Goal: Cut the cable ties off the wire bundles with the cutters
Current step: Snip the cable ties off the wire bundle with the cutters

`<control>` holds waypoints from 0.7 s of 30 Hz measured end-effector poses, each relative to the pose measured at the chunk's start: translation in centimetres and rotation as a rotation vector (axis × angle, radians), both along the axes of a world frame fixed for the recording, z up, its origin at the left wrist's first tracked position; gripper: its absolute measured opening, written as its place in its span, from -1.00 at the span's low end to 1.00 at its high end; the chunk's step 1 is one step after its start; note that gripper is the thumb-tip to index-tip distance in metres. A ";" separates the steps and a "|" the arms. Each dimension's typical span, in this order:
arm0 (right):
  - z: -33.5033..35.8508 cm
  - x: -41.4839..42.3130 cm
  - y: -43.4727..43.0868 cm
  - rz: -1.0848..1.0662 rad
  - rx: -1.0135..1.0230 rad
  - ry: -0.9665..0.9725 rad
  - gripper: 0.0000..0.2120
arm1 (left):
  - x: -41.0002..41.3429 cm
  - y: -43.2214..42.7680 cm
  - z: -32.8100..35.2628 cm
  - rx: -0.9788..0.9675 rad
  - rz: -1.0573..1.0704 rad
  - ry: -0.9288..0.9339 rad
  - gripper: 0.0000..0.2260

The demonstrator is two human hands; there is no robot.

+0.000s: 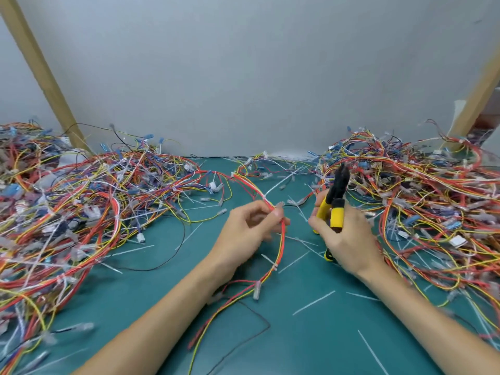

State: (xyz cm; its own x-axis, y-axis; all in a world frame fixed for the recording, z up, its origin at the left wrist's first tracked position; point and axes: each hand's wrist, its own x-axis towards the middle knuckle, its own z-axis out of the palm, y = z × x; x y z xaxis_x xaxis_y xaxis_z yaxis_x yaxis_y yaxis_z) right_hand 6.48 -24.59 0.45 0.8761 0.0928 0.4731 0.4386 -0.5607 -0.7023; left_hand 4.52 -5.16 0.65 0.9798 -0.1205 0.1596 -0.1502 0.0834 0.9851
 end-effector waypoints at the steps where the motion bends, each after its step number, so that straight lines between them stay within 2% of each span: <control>1: 0.1 0.0 0.1 0.030 -0.031 0.011 -0.79 | 0.1 0.5 0.0 0.086 0.038 -0.045 -0.86; 5: 0.1 0.2 0.3 0.096 -0.045 0.064 -0.76 | 0.1 1.5 -0.1 -0.001 0.098 -0.011 -0.94; 11: 0.1 0.1 0.3 0.135 0.007 0.059 -0.79 | -0.2 0.9 0.0 -0.045 0.104 0.033 -0.86; 13: 0.0 -0.1 0.3 0.115 -0.017 0.021 -0.82 | -0.3 1.1 0.3 -0.052 0.088 0.043 -0.82; 16: 0.1 -0.2 0.1 -0.040 -0.141 -0.141 -0.89 | -0.4 1.2 0.6 -0.025 0.055 0.045 -0.79; 18: 0.4 -0.3 0.1 -0.103 -0.196 -0.196 -0.83 | -0.5 1.1 0.6 -0.012 0.024 0.047 -0.78; 21: 0.1 -0.1 0.3 -0.166 -0.288 -0.153 -0.66 | -0.4 1.2 0.6 -0.049 0.022 0.053 -0.77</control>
State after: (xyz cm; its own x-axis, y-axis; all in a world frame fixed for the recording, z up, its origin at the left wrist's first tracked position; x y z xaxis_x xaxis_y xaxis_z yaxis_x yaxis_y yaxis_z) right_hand 6.39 -24.26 0.55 0.8114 0.1036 0.5752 0.4127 -0.7984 -0.4384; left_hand 4.12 -3.98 1.20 0.9894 -0.0918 0.1123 -0.1000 0.1294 0.9865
